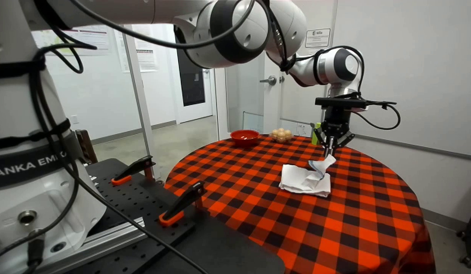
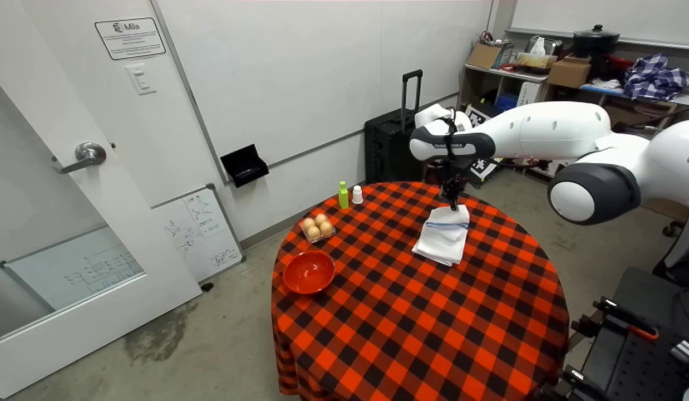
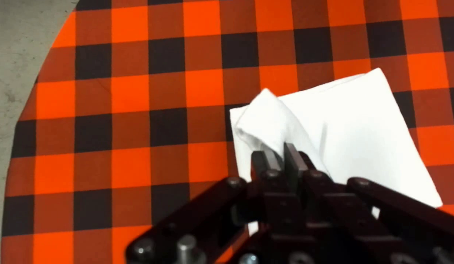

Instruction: Fold the cloth

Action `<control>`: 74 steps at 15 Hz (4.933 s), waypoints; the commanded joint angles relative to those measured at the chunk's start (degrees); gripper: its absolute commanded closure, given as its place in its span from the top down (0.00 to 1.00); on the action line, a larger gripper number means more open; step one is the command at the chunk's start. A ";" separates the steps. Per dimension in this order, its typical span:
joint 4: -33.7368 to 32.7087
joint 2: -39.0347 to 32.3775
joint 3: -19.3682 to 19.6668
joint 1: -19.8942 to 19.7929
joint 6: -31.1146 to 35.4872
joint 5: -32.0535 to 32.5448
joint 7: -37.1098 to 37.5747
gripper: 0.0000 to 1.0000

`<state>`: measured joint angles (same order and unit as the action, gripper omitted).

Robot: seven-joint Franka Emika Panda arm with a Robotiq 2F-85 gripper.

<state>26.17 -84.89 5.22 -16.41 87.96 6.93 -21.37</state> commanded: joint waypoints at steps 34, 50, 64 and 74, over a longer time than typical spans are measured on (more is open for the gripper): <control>2.72 -0.93 5.72 0.04 18.97 3.72 21.54 0.02; 8.92 1.60 1.50 5.81 16.37 3.48 6.93 0.02; 33.03 17.68 -0.66 2.55 13.44 2.52 -12.01 0.02; 54.60 27.81 -5.62 2.09 26.80 -10.79 4.31 0.34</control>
<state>72.90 -61.37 0.72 -13.74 109.84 -0.86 -20.80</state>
